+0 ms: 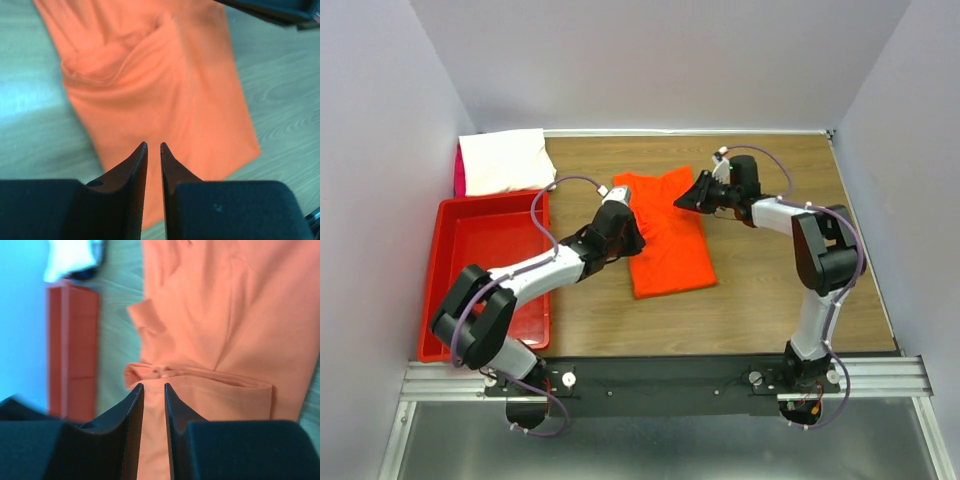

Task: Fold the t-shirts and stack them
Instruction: Fold the tshirt

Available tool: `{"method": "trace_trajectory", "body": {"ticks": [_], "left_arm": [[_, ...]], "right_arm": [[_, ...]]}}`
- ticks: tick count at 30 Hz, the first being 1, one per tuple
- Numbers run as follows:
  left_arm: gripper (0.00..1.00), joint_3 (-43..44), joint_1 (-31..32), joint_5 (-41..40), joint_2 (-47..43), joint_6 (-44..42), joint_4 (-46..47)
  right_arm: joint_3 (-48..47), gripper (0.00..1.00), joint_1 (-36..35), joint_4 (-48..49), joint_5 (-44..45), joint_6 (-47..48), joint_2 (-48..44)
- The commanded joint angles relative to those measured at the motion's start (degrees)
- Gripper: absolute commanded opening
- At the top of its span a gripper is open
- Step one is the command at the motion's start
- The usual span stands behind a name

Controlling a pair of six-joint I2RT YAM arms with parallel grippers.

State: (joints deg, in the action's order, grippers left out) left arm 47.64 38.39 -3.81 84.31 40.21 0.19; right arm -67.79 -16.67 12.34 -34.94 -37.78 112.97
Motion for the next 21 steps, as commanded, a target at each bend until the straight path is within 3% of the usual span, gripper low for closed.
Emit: {"method": "trace_trajectory", "body": {"ticks": [1, 7, 14, 21], "left_arm": [[0.24, -0.53, -3.66, 7.39, 5.75, 1.54, 8.67], [0.20, 1.40, -9.73, 13.13, 15.51, 2.60, 13.79], [0.20, 4.75, -16.24, 16.99, 20.19, 3.56, 14.93], [0.23, 4.31, -18.18, 20.16, 16.60, 1.63, 14.49]], "right_arm": [[5.73, 0.30, 2.95, 14.08, -11.37, -8.87, 0.31], [6.44, 0.31, 4.62, 19.64, -15.68, -11.61, 9.97], [10.30, 0.31, 11.21, 23.96, -15.07, -12.67, 16.05], [15.40, 0.31, 12.89, 24.22, -14.99, -12.67, 6.60]]}}
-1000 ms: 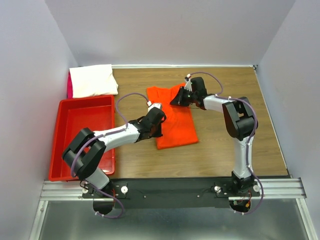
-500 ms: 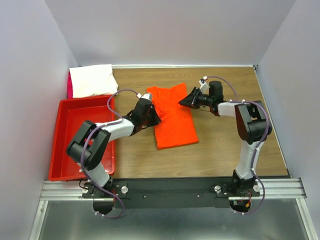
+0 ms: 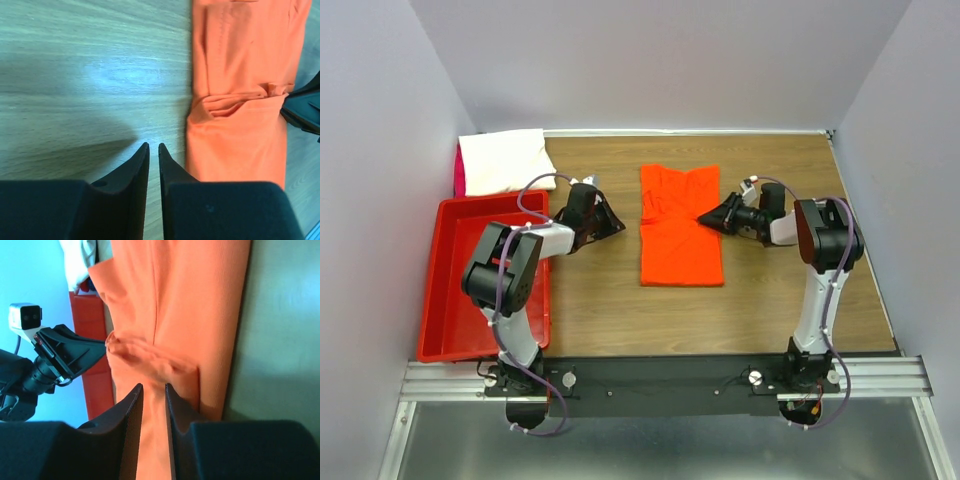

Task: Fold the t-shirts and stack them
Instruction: Fold the tshirt

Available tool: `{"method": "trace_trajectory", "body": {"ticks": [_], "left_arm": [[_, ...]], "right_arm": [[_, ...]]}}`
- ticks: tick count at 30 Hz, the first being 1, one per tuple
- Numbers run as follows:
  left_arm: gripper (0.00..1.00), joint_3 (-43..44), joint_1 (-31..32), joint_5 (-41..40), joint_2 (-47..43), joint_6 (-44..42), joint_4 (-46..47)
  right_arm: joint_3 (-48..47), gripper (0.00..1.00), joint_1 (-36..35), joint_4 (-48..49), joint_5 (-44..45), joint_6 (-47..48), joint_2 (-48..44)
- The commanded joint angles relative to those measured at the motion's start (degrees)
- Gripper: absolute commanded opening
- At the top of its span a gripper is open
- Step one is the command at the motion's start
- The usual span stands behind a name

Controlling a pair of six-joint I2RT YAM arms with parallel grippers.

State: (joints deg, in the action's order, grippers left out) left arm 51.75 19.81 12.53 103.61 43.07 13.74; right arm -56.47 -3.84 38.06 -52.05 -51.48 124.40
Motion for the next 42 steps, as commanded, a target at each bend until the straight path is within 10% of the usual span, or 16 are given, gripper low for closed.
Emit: {"method": "trace_trajectory", "body": {"ticks": [1, 13, 30, 42], "left_arm": [[0.24, -0.15, 0.75, 3.73, -5.59, -1.41, 0.59], [0.37, -10.86, 20.43, 0.12, -18.28, 5.70, 1.28], [0.34, -26.61, 16.49, 4.08, -16.33, 14.50, 7.80], [0.34, -17.74, 20.88, 0.30, -20.57, 11.07, 0.85]], "right_arm": [[5.13, 0.32, 0.14, -1.50, 2.30, 0.95, -7.48], [29.10, 0.49, -5.30, -1.06, -0.33, -1.16, -31.93], [41.79, 0.50, 4.71, 0.17, -0.41, -0.46, -26.21], [35.90, 0.52, 4.10, -10.38, -3.06, 4.63, -37.84]]}}
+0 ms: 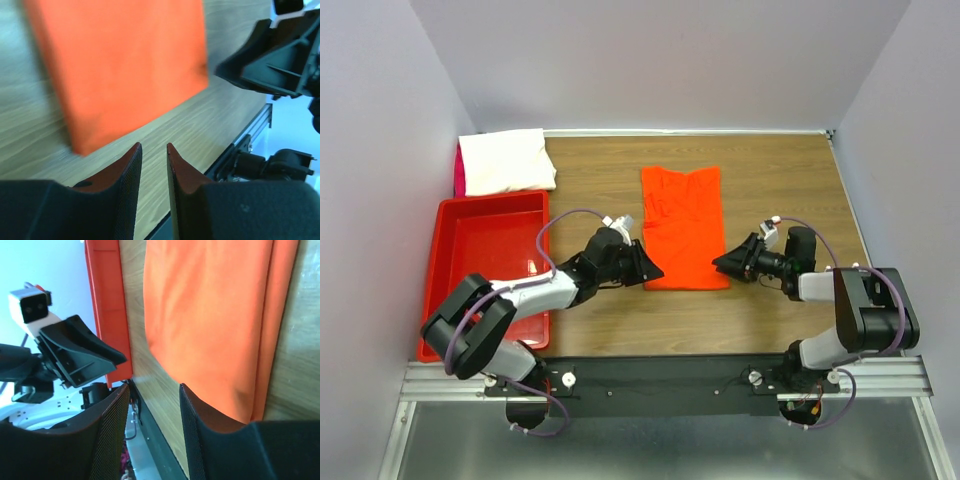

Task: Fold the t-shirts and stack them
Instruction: Fold the tshirt

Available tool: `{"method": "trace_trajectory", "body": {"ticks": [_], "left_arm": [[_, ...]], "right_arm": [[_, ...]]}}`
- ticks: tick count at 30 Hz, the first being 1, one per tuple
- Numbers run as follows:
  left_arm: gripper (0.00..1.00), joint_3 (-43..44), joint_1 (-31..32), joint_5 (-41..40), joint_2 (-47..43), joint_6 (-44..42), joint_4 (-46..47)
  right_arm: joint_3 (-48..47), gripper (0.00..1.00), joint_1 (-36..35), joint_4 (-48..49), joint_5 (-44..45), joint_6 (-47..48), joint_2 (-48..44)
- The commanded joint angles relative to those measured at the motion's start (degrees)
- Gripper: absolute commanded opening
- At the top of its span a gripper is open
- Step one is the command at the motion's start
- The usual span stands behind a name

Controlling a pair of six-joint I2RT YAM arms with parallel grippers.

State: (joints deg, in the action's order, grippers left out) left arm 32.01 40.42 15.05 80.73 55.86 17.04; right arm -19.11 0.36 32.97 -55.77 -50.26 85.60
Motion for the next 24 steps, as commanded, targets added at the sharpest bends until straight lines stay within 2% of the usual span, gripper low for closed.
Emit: {"method": "trace_trajectory", "body": {"ticks": [1, 5, 8, 11, 14, 15, 19, 20, 21, 24], "left_arm": [[0.34, 2.27, 0.36, -2.30, 3.29, -1.63, -2.45], [0.34, 1.75, 0.27, -2.31, 8.21, -0.84, -2.01], [0.34, 0.34, 0.18, -2.57, 8.66, -0.48, -2.01], [0.34, -0.11, 0.01, -3.44, 7.17, -0.66, -3.32], [0.34, 0.77, -0.08, -6.25, 4.53, -1.97, -7.27], [0.35, 1.82, 0.00, -7.22, 3.74, -2.59, -8.59], [0.45, 5.77, 0.79, -13.45, -0.48, -6.19, -15.97], [0.47, 6.83, 1.14, -17.47, -1.18, -7.59, -19.38], [0.58, 8.75, 2.19, -19.16, -2.23, -8.30, -20.80], [0.74, 12.80, 4.39, -25.41, -2.51, -10.76, -26.43]], "right_arm": [[-1.45, 0.52, -0.10, -5.20, 1.44, 3.68, 3.14], [-0.31, 0.52, -0.10, -5.37, 5.22, 5.78, 8.86], [1.27, 0.52, -0.10, -5.55, 7.42, 6.58, 10.11], [1.02, 0.52, -0.10, -10.27, 9.62, 8.24, 6.00], [-3.29, 0.52, -0.10, -22.40, 13.92, 14.03, 0.37], [-4.26, 0.52, -0.10, -25.03, 14.89, 16.66, -4.26], [-10.23, 0.54, -1.93, -38.31, 23.49, 21.16, -14.66], [-11.29, 0.54, -4.29, -42.86, 29.69, 21.52, -16.68], [-13.47, 0.55, -8.58, -47.25, 39.24, 21.87, -19.22], [-17.78, 0.57, -15.81, -53.52, 53.01, 20.91, -20.13]]}}
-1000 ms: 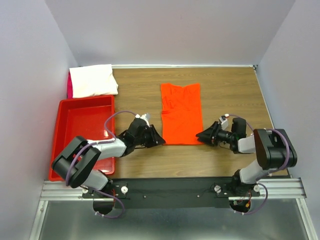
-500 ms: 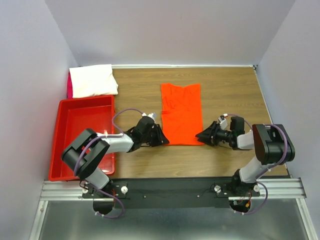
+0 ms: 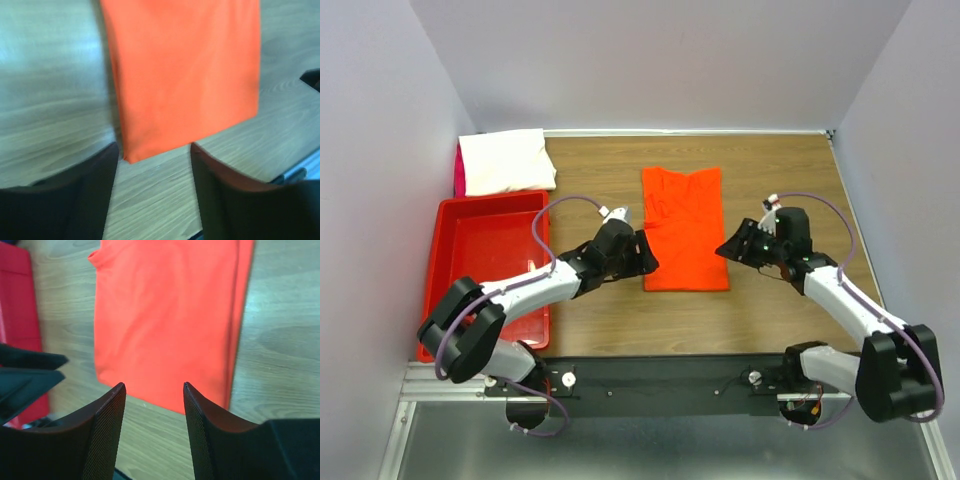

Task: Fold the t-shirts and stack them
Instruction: Fold the tshirt

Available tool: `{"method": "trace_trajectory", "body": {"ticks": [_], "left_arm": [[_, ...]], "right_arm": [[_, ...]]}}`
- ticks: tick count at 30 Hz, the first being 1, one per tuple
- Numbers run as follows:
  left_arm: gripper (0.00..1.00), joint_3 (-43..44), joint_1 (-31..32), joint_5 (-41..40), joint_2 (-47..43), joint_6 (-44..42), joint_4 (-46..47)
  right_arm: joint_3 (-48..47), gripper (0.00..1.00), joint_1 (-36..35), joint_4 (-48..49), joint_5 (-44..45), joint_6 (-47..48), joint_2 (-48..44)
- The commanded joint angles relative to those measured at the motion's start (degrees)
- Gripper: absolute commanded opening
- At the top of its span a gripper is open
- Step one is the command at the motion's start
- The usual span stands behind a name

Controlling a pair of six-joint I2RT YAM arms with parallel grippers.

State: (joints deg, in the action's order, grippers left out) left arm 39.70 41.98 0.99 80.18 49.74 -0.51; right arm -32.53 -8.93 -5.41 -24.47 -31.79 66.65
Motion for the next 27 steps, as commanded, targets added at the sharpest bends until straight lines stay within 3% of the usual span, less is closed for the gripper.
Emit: {"method": "trace_trajectory", "body": {"ticks": [1, 7, 18, 27], "left_arm": [[0.75, 5.99, 3.28, -13.89, -1.52, -5.00, -11.50], [0.77, 9.60, 6.62, -19.10, 0.06, -5.79, -16.88], [0.77, 9.69, 8.65, -19.72, 2.61, -6.05, -16.98], [0.76, 9.69, 9.00, -19.72, 3.58, -6.23, -16.71]], "right_arm": [[-5.42, 0.59, -9.15, -18.38, 26.09, 2.17, 0.57], [-9.21, 0.59, -17.17, -24.56, 35.62, -0.29, 6.73], [-8.25, 0.57, -19.99, -23.16, 33.70, -1.61, 13.33], [-4.30, 0.43, -21.30, -22.01, 34.48, -2.49, 17.11]]}}
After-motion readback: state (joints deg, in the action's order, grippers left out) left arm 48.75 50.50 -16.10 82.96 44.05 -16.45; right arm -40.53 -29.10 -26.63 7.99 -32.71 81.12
